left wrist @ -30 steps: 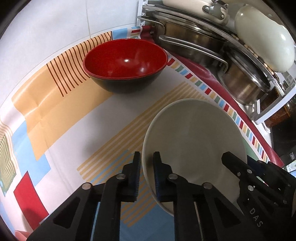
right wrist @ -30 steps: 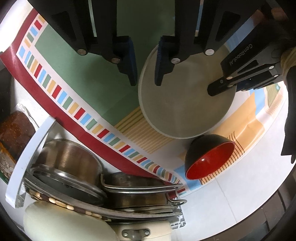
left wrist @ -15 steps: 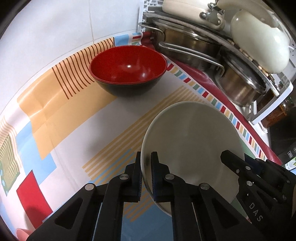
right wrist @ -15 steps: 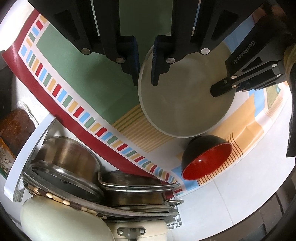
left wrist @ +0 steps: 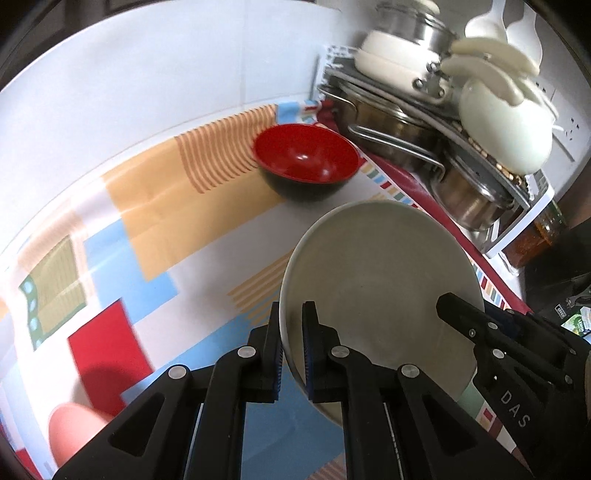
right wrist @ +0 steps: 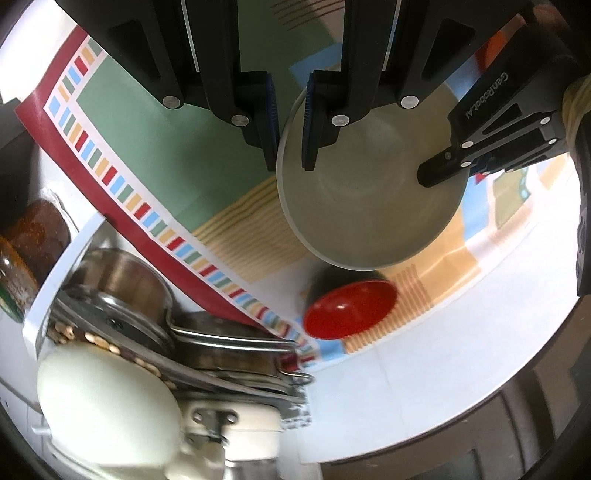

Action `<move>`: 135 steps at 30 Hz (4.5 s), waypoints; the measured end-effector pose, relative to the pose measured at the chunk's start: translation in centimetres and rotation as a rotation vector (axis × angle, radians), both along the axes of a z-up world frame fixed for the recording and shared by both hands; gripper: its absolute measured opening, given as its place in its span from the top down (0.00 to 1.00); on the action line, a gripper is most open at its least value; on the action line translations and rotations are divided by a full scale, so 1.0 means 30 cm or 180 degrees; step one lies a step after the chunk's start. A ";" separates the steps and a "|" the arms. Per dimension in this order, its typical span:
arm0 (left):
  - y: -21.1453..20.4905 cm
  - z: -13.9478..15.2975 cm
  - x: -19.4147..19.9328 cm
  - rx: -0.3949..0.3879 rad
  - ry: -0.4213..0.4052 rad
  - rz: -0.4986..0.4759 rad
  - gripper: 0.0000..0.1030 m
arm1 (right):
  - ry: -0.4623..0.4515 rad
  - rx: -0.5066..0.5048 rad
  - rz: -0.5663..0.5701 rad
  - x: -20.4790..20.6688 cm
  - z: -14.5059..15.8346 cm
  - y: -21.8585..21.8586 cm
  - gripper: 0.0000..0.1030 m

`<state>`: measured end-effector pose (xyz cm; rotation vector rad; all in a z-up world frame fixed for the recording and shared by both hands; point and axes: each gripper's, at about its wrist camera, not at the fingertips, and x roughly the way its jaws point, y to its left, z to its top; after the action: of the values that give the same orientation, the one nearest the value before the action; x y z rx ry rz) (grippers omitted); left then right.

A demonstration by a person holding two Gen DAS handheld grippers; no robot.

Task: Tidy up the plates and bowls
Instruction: 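Lift the white bowl with both grippers and carry it toward the pink bowl, then lower the white bowl into the pink bowl and open both grippers, then move both grippers to the rim of the red-and-black bowl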

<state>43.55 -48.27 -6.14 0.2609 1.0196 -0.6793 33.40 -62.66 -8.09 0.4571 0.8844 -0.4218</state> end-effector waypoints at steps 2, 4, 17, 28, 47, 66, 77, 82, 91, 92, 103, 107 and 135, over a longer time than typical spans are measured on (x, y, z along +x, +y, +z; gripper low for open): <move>0.044 0.019 -0.008 -0.0027 -0.0021 0.0068 0.89 | -0.0035 -0.0008 0.0059 -0.001 0.017 0.028 0.87; 0.080 0.033 -0.014 -0.0040 -0.0029 0.0121 0.89 | -0.0075 -0.0022 0.0143 -0.001 0.039 0.063 0.87; 0.373 0.140 -0.056 -0.0150 -0.0148 0.0563 0.88 | -0.0221 0.0015 0.0670 0.027 0.109 0.271 0.87; 0.597 0.146 -0.089 -0.0193 -0.0142 0.0974 0.87 | -0.0285 0.0064 0.1116 0.059 0.134 0.449 0.87; 0.840 0.072 -0.093 -0.0141 0.0013 0.1541 0.88 | -0.0167 0.0175 0.1655 0.140 0.077 0.688 0.87; 0.844 -0.038 -0.061 -0.0006 0.0176 0.1595 0.88 | 0.0111 0.0149 0.1746 0.191 -0.002 0.720 0.87; 0.815 -0.019 -0.073 -0.0041 0.0152 0.1462 0.52 | 0.0076 0.0104 0.1755 0.192 0.002 0.713 0.83; 0.820 0.019 -0.084 0.0085 -0.0070 0.1480 0.41 | 0.0069 0.0146 0.1681 0.185 -0.001 0.695 0.74; 0.813 0.072 -0.108 0.0108 -0.0246 0.1448 0.38 | -0.0069 0.0158 0.1672 0.147 0.037 0.684 0.64; 0.810 0.082 -0.111 0.0099 -0.0269 0.1438 0.38 | -0.0086 0.0152 0.1668 0.143 0.041 0.683 0.63; 0.737 0.179 -0.104 -0.0005 -0.0446 0.1292 0.28 | -0.0326 -0.0068 0.1478 0.080 0.141 0.613 0.57; 0.673 0.214 -0.086 -0.0061 -0.0490 0.1161 0.22 | -0.0407 -0.0132 0.1382 0.061 0.177 0.561 0.53; 0.118 0.251 0.227 0.0261 -0.0854 0.0280 0.09 | -0.0465 -0.0252 0.0010 0.122 0.185 0.045 0.38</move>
<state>50.37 -44.73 1.39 0.3664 0.7978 -0.5078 37.05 -61.31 -2.52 0.4084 0.7246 -0.4138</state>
